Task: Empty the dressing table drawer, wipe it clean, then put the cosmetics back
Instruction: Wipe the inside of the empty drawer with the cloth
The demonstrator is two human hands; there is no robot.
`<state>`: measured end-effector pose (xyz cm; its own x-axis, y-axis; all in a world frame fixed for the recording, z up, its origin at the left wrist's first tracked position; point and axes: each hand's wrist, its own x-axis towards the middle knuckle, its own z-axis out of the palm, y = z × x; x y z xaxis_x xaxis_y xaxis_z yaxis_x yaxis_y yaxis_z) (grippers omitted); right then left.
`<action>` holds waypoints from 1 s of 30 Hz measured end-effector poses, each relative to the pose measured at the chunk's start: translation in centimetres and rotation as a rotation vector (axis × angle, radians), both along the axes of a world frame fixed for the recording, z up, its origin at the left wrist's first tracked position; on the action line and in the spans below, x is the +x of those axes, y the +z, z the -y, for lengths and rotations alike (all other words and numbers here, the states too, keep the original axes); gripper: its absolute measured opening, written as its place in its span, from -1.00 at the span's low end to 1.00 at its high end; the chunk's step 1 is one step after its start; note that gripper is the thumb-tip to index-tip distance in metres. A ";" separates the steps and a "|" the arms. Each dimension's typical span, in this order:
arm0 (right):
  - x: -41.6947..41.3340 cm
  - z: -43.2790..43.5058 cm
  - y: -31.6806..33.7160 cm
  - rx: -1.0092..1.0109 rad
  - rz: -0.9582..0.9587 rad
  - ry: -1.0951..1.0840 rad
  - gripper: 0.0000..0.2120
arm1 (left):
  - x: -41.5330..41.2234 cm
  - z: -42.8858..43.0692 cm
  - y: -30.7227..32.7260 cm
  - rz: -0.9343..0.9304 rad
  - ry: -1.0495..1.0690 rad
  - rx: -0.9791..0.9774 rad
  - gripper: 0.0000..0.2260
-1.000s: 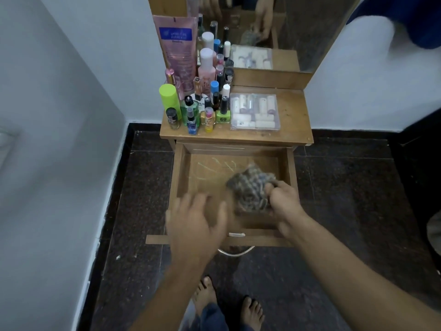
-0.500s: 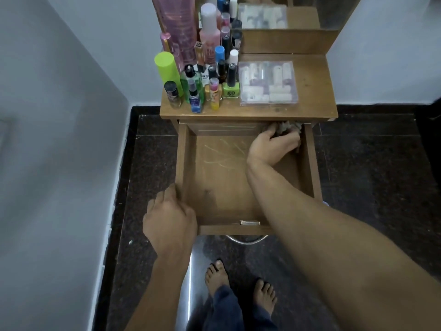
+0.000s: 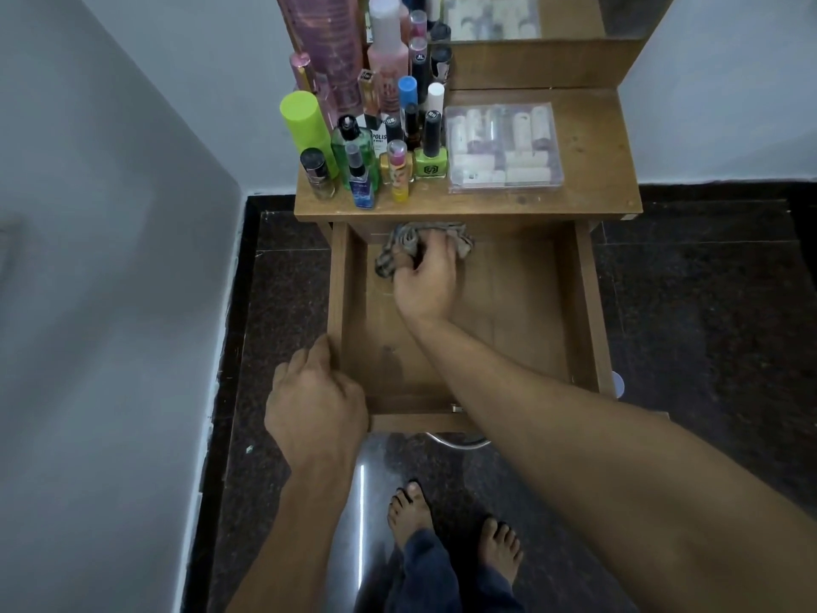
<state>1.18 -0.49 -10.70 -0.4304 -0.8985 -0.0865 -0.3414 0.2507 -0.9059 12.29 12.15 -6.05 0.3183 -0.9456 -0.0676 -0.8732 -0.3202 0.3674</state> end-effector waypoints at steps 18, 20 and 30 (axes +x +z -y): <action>4.1 0.6 0.0 0.296 0.282 0.158 -0.66 | 0.2 -1.3 -0.3 0.045 0.000 -0.022 -0.56; 3.2 0.5 0.1 0.340 0.236 0.270 -0.65 | 0.2 -1.2 -0.3 0.048 -0.001 -0.007 -0.60; -0.9 -7.1 -0.5 0.331 0.085 0.914 -0.77 | 0.2 -0.9 -0.3 0.087 0.017 0.085 -0.67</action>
